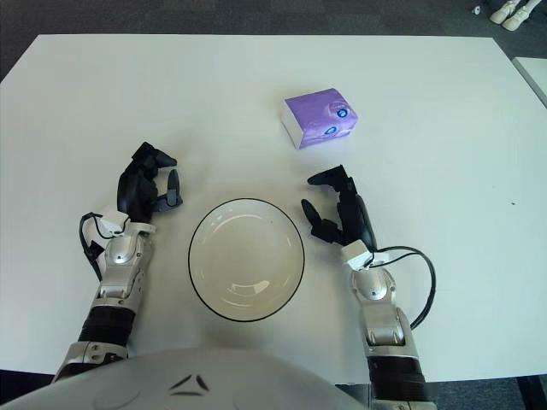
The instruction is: Put the tissue paper into the plate.
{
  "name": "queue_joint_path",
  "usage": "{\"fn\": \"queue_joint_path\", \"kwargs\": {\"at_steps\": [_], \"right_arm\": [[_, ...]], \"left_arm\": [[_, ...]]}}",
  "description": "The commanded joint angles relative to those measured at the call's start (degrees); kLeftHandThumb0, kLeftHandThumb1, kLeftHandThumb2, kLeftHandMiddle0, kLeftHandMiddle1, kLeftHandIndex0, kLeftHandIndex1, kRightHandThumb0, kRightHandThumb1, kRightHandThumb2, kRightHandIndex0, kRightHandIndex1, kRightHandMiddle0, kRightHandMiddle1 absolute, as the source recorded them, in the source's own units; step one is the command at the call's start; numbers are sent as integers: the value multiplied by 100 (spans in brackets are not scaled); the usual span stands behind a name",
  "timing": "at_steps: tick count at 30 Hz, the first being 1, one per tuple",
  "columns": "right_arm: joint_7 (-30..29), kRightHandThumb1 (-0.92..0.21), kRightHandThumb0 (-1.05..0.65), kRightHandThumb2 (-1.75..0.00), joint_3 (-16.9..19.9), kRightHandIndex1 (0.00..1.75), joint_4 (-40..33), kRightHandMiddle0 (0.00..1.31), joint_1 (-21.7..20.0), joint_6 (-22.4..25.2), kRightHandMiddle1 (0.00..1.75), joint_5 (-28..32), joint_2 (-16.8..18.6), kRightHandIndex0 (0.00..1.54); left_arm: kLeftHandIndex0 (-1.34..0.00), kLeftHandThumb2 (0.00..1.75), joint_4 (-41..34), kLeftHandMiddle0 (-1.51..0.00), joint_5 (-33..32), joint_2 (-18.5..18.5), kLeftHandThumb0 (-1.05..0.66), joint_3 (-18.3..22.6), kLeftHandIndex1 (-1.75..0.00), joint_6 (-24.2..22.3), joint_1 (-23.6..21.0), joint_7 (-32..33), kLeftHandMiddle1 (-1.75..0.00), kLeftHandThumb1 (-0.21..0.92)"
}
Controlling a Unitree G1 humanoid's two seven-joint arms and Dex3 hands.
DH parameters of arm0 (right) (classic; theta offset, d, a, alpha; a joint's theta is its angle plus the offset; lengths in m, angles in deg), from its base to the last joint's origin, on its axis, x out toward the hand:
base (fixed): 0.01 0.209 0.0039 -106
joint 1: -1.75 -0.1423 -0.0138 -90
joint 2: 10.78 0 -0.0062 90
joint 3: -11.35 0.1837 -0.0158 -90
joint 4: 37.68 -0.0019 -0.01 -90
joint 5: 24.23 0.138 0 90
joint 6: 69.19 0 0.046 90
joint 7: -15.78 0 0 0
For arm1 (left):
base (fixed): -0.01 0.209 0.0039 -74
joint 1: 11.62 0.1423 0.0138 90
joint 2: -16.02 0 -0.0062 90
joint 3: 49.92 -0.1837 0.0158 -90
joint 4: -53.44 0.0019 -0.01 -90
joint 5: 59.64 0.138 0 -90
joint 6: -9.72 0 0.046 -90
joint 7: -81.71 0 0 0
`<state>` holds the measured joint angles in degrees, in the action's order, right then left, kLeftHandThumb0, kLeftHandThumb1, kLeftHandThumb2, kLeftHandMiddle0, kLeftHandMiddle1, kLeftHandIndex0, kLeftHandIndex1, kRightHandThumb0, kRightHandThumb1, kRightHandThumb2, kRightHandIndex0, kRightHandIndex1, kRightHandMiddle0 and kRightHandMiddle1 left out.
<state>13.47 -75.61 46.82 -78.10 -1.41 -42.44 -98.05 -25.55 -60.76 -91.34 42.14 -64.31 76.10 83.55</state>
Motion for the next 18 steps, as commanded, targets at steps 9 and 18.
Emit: {"fn": "queue_joint_path", "kwargs": {"at_steps": [9, 18], "right_arm": [[-186, -83, -102, -58, 289, 14, -20, 0, -251, -276, 38, -511, -676, 0], [-48, -89, -105, -50, 412, 0, -69, 0, -663, -304, 2, -653, -1183, 0]], "left_arm": [[-55, 124, 622, -99, 13, -29, -45, 30, -175, -102, 364, 1, -175, 39], [-56, 124, 684, -99, 55, -22, -46, 16, -175, -25, 343, 40, -175, 38]]}}
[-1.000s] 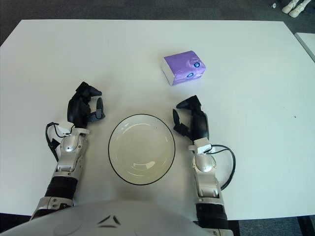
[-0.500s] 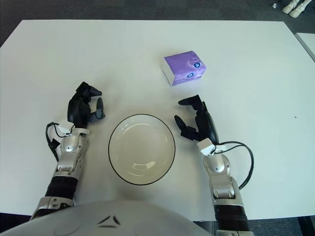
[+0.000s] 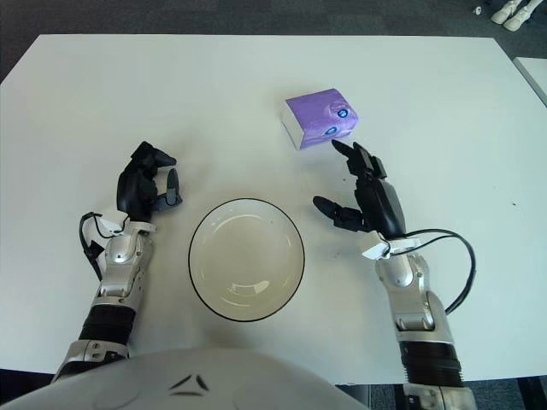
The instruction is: Put the tissue paper into the plate.
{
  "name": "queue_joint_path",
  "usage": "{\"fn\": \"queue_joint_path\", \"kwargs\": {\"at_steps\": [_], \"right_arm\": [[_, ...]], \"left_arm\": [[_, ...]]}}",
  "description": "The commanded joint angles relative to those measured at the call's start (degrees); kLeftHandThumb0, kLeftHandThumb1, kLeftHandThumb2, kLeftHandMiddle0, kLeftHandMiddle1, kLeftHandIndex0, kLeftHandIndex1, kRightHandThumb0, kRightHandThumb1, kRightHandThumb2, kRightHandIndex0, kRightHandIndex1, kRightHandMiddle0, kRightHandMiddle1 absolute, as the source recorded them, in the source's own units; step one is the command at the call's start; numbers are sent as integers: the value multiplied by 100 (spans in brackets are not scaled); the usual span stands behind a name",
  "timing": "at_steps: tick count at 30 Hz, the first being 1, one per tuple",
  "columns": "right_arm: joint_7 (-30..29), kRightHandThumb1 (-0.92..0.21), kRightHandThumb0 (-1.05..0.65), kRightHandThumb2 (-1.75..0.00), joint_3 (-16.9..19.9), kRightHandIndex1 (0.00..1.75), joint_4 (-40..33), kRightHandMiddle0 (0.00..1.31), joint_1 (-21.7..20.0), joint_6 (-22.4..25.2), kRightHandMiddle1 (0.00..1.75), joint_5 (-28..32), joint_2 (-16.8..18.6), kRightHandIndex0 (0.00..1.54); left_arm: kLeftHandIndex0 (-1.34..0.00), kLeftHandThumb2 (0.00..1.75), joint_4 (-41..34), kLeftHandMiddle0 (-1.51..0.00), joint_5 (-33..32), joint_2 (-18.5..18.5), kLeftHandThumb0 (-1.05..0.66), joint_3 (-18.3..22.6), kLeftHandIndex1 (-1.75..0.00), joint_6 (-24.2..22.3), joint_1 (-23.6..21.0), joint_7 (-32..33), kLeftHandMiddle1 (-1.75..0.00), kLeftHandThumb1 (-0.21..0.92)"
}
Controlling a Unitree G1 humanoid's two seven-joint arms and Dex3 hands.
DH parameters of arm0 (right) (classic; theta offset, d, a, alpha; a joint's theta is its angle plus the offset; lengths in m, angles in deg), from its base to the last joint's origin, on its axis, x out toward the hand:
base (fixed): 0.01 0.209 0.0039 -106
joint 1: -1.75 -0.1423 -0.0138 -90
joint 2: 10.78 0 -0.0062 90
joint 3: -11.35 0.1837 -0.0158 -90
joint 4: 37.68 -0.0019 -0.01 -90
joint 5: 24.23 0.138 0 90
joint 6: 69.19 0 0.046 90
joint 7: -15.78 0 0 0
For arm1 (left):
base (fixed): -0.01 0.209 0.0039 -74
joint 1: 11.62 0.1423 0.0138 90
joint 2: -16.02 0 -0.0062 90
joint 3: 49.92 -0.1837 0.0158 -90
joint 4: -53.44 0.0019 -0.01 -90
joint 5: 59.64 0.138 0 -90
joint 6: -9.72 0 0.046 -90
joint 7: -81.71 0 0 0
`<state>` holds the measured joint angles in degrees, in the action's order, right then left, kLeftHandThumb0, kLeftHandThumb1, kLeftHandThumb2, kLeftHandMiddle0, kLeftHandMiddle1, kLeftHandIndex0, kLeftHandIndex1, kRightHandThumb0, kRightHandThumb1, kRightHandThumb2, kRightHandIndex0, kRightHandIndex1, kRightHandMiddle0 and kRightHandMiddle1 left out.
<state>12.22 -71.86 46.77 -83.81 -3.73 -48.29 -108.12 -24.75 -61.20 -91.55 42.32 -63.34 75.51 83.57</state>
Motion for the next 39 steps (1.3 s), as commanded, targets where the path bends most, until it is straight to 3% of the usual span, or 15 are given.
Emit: {"fn": "queue_joint_path", "kwargs": {"at_steps": [1, 9, 25, 39], "right_arm": [[95, -90, -105, -48, 34, 0, -48, 0, -118, -93, 1, -60, -221, 0], [-82, -89, -105, -43, 45, 0, 136, 0, -415, -383, 0, -426, -589, 0], [677, -85, -105, -39, 137, 0, -87, 0, -1306, -38, 0, -153, -1177, 0], [740, -83, -105, -38, -70, 0, 426, 0, -2094, -194, 0, -627, -1688, 0]], "left_arm": [[-56, 125, 605, -99, 103, -2, -46, -4, -175, -124, 400, 42, -175, 38], [-56, 125, 588, -99, 119, -30, -46, -5, -175, -141, 404, 96, -175, 38], [-56, 125, 531, -99, 96, -63, -46, -6, -175, -218, 414, 157, -175, 38], [-55, 123, 521, -100, 76, -89, -45, 2, -175, -271, 414, 159, -175, 39]]}}
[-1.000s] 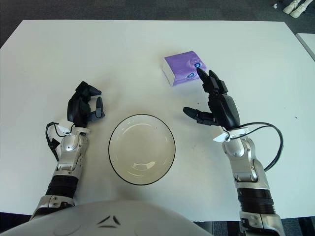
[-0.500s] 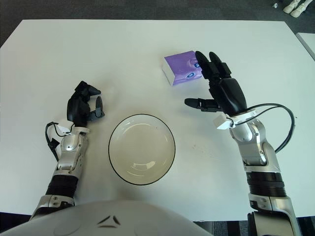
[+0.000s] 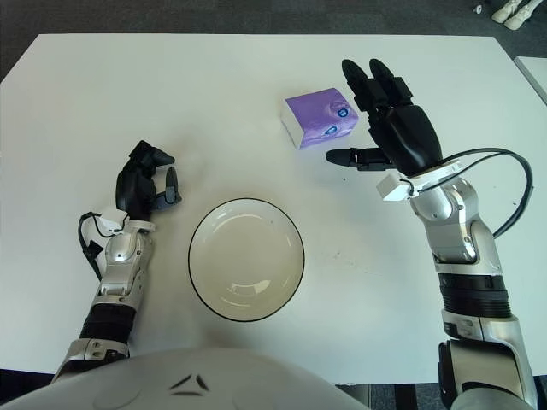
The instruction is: Put the tissue paper into the plate.
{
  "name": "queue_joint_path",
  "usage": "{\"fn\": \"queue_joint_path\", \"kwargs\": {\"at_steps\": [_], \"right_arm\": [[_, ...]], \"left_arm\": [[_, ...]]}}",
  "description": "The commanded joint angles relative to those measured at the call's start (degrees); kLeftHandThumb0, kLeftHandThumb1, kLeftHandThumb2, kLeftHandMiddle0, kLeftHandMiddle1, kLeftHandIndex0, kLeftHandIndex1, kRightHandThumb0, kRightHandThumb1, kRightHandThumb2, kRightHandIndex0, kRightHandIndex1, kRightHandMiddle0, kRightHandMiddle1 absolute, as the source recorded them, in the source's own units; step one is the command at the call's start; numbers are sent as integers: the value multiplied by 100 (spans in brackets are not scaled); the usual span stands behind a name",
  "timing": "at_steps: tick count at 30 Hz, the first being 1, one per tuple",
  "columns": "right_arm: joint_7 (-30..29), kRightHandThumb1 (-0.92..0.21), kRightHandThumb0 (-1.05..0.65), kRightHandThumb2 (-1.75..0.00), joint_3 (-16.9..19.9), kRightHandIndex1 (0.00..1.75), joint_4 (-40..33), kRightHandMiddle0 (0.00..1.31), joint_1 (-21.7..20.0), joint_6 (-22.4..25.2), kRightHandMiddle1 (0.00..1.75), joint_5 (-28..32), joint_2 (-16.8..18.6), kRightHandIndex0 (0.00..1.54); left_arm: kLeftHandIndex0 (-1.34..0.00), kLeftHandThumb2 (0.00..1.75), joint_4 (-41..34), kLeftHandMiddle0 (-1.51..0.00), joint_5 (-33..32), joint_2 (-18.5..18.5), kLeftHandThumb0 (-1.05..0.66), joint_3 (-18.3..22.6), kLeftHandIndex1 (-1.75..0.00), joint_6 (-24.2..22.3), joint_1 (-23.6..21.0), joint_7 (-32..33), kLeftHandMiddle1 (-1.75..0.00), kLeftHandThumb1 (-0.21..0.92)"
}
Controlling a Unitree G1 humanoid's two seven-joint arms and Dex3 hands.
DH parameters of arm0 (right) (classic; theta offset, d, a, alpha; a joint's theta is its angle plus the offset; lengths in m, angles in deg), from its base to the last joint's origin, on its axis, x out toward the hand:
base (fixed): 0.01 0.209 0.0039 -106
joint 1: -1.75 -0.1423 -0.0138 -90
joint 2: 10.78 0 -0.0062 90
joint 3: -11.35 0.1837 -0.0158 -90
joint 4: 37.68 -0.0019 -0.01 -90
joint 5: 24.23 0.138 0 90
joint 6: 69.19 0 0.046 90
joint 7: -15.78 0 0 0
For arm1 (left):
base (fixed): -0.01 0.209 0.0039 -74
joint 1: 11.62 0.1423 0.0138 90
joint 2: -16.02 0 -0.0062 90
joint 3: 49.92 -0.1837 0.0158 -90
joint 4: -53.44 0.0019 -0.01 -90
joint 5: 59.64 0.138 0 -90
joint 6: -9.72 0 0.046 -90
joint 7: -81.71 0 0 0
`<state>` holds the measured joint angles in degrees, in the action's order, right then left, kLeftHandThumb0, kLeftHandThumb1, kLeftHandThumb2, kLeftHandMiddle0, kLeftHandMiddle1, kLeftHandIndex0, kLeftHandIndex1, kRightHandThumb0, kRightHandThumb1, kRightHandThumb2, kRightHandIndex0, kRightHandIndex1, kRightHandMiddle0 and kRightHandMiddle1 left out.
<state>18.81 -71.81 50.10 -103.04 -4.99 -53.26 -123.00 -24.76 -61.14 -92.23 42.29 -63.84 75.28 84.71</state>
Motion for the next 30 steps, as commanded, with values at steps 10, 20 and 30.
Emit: {"fn": "queue_joint_path", "kwargs": {"at_steps": [10, 20, 30], "right_arm": [[665, -83, -105, -38, -654, 0, 652, 0, -1185, -108, 0, -227, -526, 0], [1222, -81, -105, -37, -1227, 0, 1326, 0, -1869, -90, 0, -225, -454, 0], [1135, -77, -105, -36, -1843, 0, 2474, 0, -2601, -462, 0, -532, -331, 0]], "left_arm": [[-55, 124, 559, -100, 31, -25, -45, 11, -175, -85, 444, -15, -175, 39], [-56, 125, 539, -100, 19, -11, -46, 27, -175, -120, 455, -3, -175, 38], [-55, 124, 503, -99, 50, -13, -45, 34, -175, -208, 455, 42, -175, 39]]}}
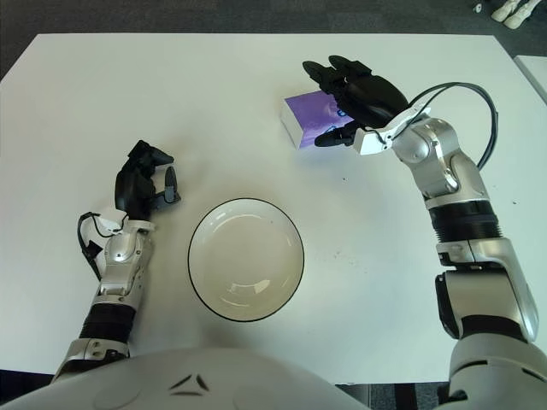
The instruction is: Put the tissue paper into the plate.
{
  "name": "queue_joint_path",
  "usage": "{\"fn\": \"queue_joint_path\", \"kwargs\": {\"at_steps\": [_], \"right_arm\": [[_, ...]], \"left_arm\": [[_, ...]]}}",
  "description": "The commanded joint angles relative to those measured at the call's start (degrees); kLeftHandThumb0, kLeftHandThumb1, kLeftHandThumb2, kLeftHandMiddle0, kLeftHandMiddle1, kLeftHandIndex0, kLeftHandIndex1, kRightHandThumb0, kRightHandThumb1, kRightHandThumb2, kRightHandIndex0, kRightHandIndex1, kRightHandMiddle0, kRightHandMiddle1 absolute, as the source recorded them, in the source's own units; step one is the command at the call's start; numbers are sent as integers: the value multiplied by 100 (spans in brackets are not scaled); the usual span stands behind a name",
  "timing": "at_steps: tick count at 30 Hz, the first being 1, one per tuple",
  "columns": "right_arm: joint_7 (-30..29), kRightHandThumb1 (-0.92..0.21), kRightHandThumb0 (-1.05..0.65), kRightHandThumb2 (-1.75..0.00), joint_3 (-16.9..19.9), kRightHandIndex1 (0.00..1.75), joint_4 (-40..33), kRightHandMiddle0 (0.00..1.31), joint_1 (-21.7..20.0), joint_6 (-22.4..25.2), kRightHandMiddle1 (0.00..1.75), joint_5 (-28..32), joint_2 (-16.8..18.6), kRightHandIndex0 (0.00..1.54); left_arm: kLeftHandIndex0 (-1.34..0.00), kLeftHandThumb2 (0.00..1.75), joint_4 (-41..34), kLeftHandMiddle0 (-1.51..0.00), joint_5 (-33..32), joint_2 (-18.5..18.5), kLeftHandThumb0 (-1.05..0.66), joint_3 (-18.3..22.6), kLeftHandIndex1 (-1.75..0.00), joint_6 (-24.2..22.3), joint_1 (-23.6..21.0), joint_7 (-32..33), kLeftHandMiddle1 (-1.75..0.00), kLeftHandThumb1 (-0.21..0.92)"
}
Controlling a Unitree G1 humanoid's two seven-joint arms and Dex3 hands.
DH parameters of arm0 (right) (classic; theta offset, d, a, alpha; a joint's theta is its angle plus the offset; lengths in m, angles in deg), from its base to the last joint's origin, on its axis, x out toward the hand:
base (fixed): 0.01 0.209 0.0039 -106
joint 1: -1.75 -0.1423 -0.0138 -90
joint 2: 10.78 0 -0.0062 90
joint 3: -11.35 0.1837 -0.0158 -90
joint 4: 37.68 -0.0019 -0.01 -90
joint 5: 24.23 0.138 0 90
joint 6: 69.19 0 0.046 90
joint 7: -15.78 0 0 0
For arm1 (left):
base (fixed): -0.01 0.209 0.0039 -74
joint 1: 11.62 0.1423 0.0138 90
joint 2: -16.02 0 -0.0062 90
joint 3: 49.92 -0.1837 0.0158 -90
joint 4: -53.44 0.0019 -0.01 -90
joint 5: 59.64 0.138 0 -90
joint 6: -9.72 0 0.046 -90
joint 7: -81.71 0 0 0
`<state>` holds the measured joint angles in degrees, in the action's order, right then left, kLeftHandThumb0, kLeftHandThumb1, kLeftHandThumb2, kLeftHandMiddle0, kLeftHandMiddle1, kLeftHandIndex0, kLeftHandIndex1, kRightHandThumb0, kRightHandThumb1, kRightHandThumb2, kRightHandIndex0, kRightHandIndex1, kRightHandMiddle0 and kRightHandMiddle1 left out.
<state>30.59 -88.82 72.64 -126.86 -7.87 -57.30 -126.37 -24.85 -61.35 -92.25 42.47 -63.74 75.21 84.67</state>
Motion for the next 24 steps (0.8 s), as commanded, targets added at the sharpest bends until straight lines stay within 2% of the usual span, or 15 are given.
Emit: {"fn": "queue_joint_path", "kwargs": {"at_steps": [1, 7, 12, 17, 24], "right_arm": [[-70, -76, -105, -36, -191, 0, 305, 0, -283, -213, 0, -169, 13, 0], [-226, -73, -105, -36, -449, 0, 853, 0, -644, -489, 0, -340, 98, 0], [-235, -72, -105, -37, -650, 0, 1078, 0, -829, -535, 0, -472, 157, 0], [-318, -65, -105, -47, -813, 0, 1348, 0, -973, -587, 0, -607, 246, 0], [-330, -55, -101, -60, -918, 0, 1920, 0, -1177, -696, 0, -506, 380, 0]], "left_arm": [[-55, 124, 501, -99, 73, -11, -45, 16, -175, -229, 465, 50, -175, 39], [-55, 124, 452, -98, 107, -3, -45, -1, -175, -255, 482, 60, -175, 39], [-55, 123, 472, -99, 61, 3, -45, 7, -175, -143, 492, 0, -175, 39], [-55, 124, 511, -98, 34, 10, -45, 21, -175, -53, 490, -25, -175, 39], [-56, 125, 507, -97, 12, 13, -46, 34, -175, -66, 494, -34, -175, 37]]}}
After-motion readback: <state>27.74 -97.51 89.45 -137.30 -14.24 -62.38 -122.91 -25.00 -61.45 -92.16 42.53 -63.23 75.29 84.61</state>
